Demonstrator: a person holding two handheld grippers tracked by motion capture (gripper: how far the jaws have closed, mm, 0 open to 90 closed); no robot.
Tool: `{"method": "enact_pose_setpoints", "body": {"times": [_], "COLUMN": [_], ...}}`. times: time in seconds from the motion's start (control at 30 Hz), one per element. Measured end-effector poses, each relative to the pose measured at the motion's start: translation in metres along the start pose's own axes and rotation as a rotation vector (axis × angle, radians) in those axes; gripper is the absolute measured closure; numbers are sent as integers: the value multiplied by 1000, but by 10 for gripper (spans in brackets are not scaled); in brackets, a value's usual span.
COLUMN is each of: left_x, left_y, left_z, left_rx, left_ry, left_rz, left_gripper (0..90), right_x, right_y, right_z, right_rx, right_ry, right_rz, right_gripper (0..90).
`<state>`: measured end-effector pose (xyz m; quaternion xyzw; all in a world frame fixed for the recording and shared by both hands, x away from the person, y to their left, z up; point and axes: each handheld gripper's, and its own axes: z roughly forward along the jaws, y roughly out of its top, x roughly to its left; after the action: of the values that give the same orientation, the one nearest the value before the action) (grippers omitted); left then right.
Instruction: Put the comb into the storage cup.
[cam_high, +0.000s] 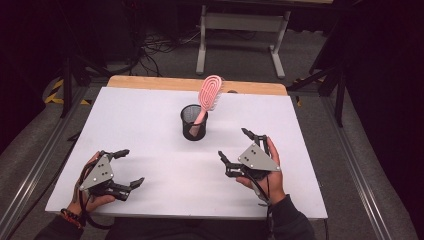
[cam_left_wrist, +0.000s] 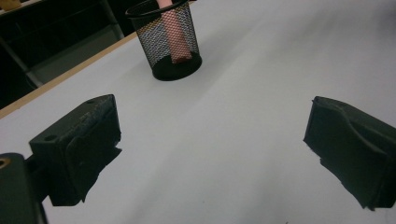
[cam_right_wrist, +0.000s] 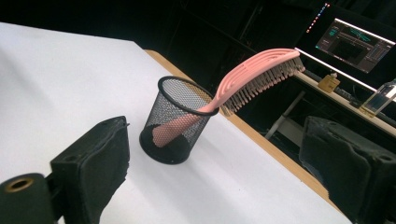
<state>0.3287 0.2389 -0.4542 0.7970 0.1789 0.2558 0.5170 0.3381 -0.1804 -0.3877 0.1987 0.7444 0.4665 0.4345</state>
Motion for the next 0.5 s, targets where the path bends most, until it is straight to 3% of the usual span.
{"method": "enact_pose_setpoints", "body": {"times": [0.23,0.33,0.5], "left_x": [0,0,0], "left_y": [0,0,0], "left_z": [-1,-1,-1], "left_rx": [-1,2,3], "left_ry": [3,6,5], "left_rz": [-5,0,-2], "left_gripper": [43,42,43], "right_x": [3,3,3], "right_y": [-10,-16,-25], "right_z": [-4,-7,-13], "right_rx": [18,8,16], "right_ry": [11,24,35], "right_rz": [6,50,72], "right_gripper": [88,80,64]}}
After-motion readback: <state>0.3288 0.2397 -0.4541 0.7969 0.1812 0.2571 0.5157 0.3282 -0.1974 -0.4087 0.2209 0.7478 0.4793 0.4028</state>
